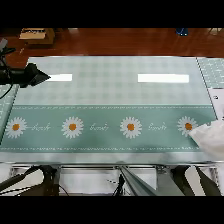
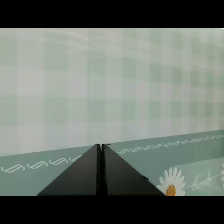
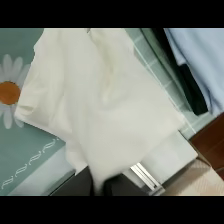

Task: Fold the shirts.

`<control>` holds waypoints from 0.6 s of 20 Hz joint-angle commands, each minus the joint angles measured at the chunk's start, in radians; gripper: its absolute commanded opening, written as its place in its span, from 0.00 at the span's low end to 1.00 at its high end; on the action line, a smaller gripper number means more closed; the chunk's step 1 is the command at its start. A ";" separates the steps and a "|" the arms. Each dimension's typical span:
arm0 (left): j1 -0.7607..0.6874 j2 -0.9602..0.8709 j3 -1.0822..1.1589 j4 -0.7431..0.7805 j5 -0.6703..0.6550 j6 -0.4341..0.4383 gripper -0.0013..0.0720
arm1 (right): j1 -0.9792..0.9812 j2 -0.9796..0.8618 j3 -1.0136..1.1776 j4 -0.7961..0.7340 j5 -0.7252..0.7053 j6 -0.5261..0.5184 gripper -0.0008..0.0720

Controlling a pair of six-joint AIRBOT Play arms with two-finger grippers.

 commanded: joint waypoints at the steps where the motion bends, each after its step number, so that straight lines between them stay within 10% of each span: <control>1: 0.001 -0.008 0.000 0.000 0.089 0.007 0.06 | -0.161 -0.016 -0.037 -0.060 0.064 -0.005 0.04; 12: 0.130 -0.010 0.000 0.001 0.128 0.106 0.06 | -0.527 0.135 -0.387 -0.368 -0.011 -0.062 0.06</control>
